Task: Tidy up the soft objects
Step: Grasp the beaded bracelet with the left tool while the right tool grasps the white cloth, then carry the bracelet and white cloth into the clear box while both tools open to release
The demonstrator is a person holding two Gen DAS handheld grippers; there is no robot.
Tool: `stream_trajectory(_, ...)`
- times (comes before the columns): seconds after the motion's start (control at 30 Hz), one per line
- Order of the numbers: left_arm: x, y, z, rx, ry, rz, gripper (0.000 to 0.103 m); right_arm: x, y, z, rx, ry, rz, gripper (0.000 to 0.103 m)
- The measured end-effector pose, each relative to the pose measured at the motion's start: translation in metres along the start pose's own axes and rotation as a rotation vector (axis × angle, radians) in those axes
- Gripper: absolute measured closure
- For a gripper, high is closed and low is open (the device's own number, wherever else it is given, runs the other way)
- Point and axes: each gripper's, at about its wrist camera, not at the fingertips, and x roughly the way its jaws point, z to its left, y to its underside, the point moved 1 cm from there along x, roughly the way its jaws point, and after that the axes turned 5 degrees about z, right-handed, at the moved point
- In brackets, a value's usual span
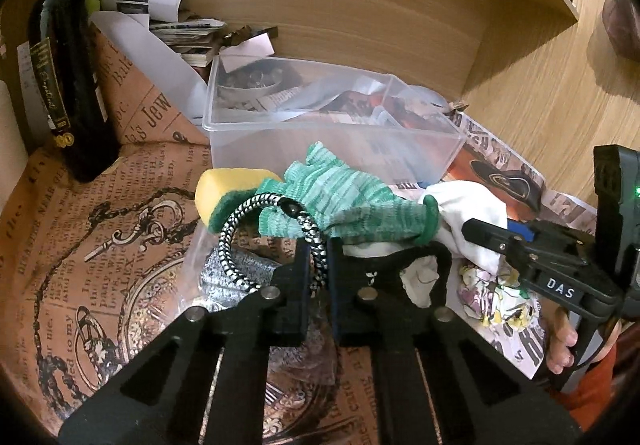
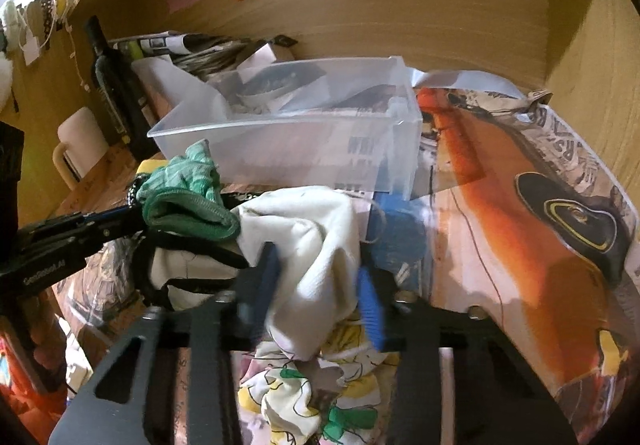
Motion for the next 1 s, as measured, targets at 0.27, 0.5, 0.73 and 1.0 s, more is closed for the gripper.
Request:
stream_trajectory(0.27, -0.030, -0.007, 0.005, 0.015, -0.028, -0.087, 0.097, -0.022, -0.006, -0.002, 0.009, 0.008, -0.084, 0.092)
stream_trajectory(0.5, -0.050, -0.029, 0.006, 0.035, -0.042, -0.162, 0.097, -0.053, -0.024, -0.009, 0.025, 0.037, -0.196, 0.092)
stream_trajectory(0.73, -0.051, -0.067, 0.008, 0.053, -0.021, -0.195, 0.097, -0.070, -0.052, -0.012, 0.012, 0.062, -0.287, 0.092)
stream_trajectory(1.0, -0.024, -0.111, 0.013, 0.060, -0.020, -0.155, 0.097, -0.067, -0.092, -0.015, -0.039, 0.087, -0.333, 0.092)
